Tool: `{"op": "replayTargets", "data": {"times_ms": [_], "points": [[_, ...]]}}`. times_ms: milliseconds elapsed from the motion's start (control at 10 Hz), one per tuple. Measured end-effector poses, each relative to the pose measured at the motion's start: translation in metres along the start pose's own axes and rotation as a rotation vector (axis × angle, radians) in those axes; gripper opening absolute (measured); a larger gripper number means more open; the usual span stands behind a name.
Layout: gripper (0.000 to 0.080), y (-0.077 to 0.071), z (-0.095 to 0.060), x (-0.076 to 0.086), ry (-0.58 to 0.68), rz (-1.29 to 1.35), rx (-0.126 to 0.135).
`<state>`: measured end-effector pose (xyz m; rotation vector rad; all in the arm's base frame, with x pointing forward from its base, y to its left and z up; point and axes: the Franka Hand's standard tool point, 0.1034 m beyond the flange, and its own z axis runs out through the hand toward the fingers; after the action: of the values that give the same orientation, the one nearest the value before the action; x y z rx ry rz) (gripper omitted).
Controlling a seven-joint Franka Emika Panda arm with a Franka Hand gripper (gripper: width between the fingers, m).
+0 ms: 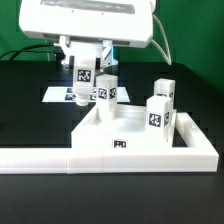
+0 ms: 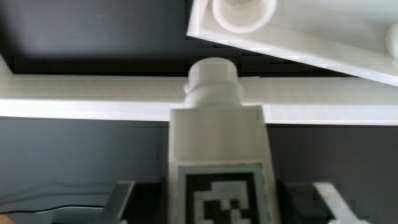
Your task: Assemble square table
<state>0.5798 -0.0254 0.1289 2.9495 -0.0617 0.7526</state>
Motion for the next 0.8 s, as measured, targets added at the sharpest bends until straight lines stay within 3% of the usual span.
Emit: {"op": "replayTargets", "data": {"times_ms": [800], "points": [[0.0290,0.0031,0.0058,-0.0035,0.011,0.001,-0.003]]}}
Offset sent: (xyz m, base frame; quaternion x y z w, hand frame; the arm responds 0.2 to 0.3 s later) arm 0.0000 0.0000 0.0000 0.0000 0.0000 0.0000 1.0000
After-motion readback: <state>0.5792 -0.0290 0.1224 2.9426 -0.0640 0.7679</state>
